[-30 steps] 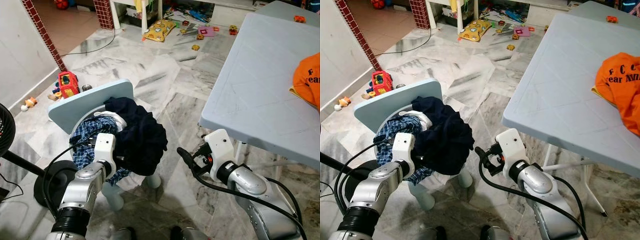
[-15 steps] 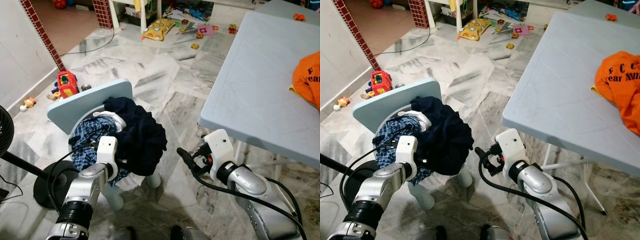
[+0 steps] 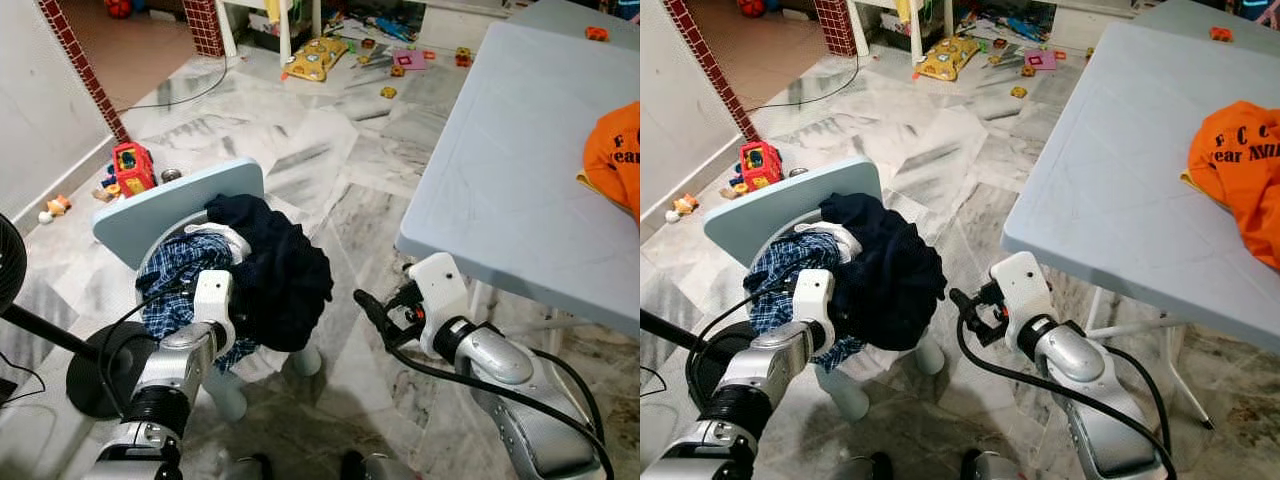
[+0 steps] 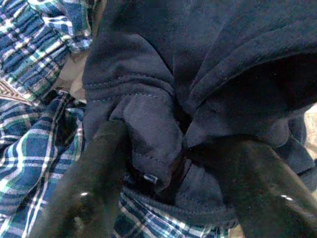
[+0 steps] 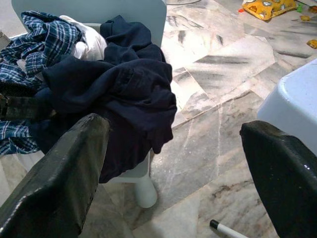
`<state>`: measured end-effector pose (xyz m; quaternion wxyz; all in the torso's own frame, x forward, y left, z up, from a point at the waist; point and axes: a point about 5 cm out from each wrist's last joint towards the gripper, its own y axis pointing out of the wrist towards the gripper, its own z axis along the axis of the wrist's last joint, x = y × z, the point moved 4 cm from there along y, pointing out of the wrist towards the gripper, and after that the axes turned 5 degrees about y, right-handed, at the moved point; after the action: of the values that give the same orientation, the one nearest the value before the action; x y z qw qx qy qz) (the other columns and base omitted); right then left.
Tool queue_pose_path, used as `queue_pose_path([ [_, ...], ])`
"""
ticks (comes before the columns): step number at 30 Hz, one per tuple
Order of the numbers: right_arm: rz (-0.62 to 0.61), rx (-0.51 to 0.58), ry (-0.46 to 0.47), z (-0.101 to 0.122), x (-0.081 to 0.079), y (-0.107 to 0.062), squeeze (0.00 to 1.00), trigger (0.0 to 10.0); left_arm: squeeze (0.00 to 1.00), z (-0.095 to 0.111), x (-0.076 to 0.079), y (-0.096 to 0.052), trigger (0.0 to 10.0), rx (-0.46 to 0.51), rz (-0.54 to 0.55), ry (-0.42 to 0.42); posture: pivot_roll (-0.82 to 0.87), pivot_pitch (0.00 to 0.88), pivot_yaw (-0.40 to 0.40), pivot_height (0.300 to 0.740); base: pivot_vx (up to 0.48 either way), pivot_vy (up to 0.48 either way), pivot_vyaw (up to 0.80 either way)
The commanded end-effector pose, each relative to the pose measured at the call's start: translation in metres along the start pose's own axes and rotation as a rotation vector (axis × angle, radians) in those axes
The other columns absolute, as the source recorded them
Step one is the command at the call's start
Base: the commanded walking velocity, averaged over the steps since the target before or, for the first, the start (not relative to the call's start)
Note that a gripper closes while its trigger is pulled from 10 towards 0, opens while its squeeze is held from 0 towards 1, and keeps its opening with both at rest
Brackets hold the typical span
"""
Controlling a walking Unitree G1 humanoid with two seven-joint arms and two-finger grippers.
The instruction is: Hang hanger
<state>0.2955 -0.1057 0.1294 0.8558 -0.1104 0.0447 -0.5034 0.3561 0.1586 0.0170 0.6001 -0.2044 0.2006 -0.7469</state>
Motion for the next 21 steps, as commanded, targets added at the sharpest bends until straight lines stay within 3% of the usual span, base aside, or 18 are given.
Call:
queue_pose_path([
  [1,-0.002,-0.001,-0.006,0.000,0.001,0.000,0.00,10.0,0.00,0.000,-0.001,0.000,0.0,0.006,0.003,-0.010,-0.16,0.144,0.019,0.740,0.000,0.000,0.00],
  [9,0.004,-0.002,-0.009,0.000,0.001,0.001,0.00,10.0,0.00,0.007,-0.003,0.000,0.0,0.044,0.013,-0.022,-0.16,0.145,0.012,0.740,0.000,0.000,0.00],
  [18,0.100,-0.019,-0.019,-0.002,-0.007,-0.002,0.00,10.0,0.00,0.014,-0.007,-0.004,0.0,0.096,0.039,-0.043,-0.16,0.146,0.011,0.740,0.000,0.000,0.00],
  [21,0.121,-0.026,-0.022,-0.003,-0.007,-0.005,0.00,10.0,0.00,0.019,-0.015,-0.013,0.0,0.147,0.093,-0.028,-0.16,0.147,0.016,0.740,0.000,0.000,0.00],
])
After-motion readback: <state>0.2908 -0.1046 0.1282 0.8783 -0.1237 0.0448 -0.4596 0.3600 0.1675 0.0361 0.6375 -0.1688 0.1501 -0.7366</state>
